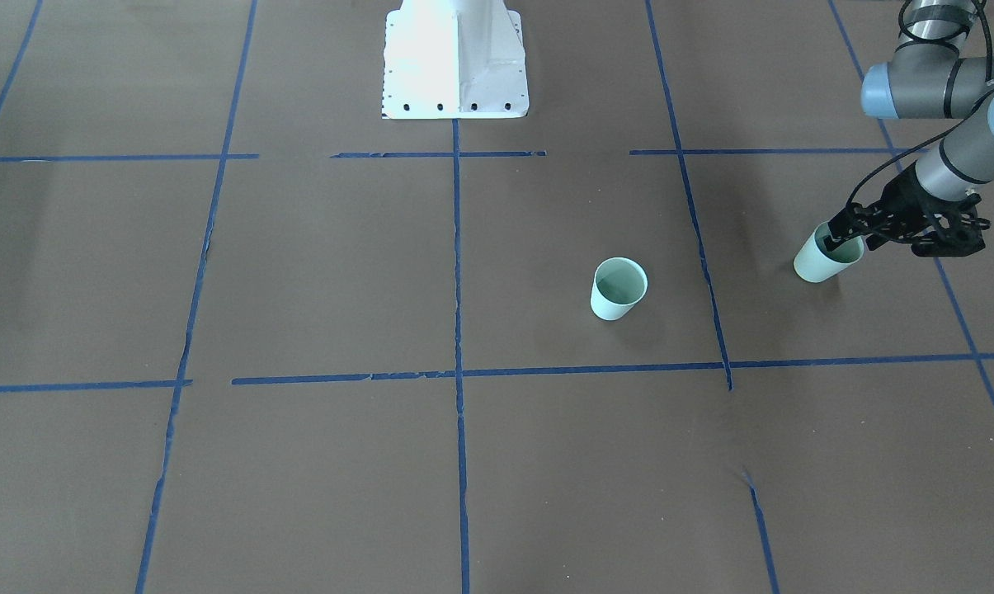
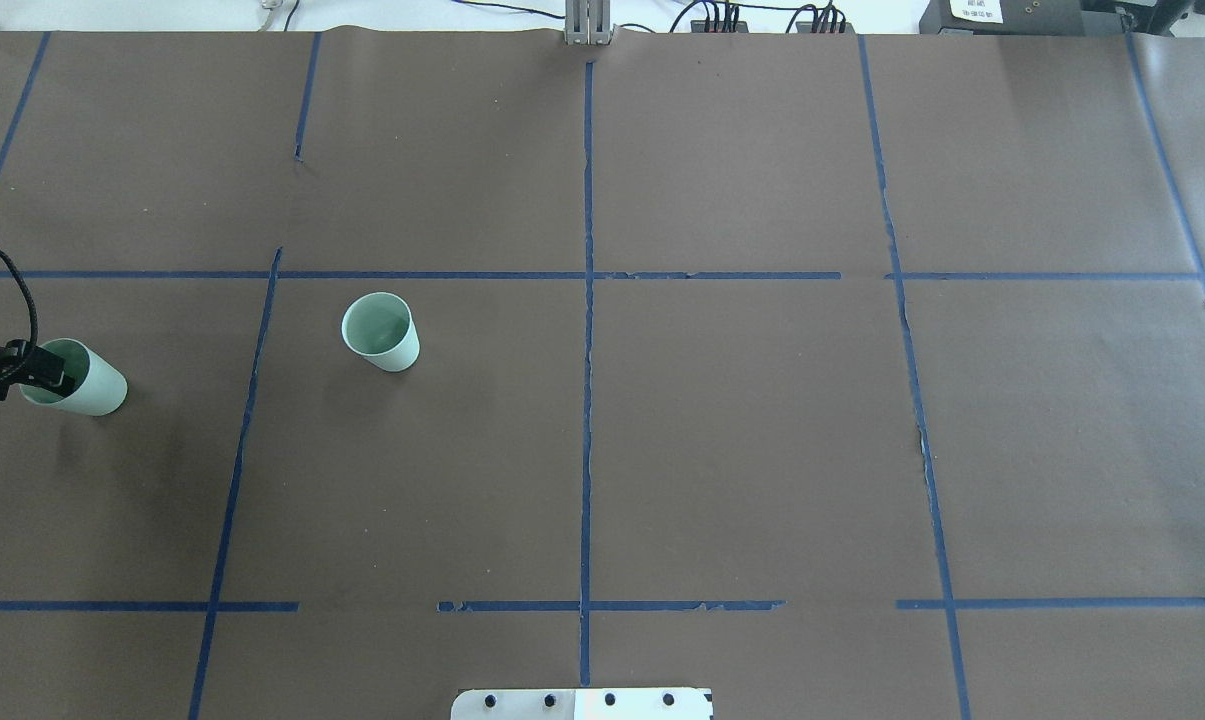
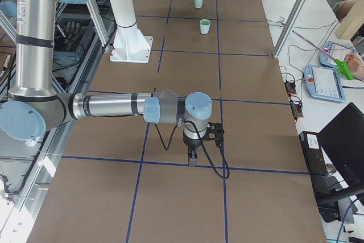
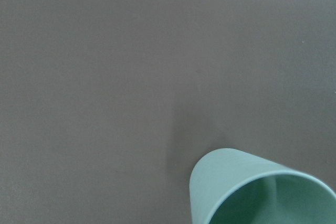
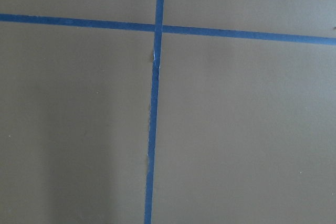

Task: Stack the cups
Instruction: 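Close the left gripper on the cup rim and lift it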

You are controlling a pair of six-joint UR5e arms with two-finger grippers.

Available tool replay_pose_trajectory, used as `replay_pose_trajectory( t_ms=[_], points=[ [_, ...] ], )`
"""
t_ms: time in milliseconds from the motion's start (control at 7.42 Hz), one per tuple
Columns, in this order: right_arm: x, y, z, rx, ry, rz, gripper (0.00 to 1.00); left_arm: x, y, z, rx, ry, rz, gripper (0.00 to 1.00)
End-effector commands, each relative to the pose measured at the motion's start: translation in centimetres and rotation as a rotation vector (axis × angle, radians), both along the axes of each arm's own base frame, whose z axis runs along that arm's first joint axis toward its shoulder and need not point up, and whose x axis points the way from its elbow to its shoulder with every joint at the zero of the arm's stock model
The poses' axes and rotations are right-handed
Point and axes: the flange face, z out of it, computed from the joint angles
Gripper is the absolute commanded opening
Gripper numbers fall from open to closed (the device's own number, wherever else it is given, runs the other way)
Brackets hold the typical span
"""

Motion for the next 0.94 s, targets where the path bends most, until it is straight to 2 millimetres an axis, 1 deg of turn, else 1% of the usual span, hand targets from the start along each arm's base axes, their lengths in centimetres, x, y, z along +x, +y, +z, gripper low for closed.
replay_pose_trajectory(
  t_ms=[0,135,270,404,674,809],
  points=[
    [0.0,0.0,0.0,0.001,0.0,0.0,1.0,0.0,0.0,-0.8,0.011,0.008,-0.005,0.0],
    [0.0,0.0,0.0,0.001,0.0,0.0,1.0,-0.3,0.0,-2.1,0.023,0.022,-0.009,0.0],
    [0.0,0.0,0.0,0.001,0.0,0.0,1.0,-1.1,0.7,-3.6,0.04,0.035,-0.014,0.0],
    [0.0,0.0,-0.1,0.001,0.0,0.0,1.0,-2.1,2.0,-5.6,0.054,0.044,-0.012,0.0],
    [0.0,0.0,-0.1,0.001,0.0,0.0,1.0,-4.6,1.7,-12.4,0.003,0.024,-0.046,0.0],
    [0.0,0.0,0.0,-0.001,0.0,0.0,1.0,-5.3,2.2,-15.2,-0.003,0.014,-0.046,0.0]
  ],
)
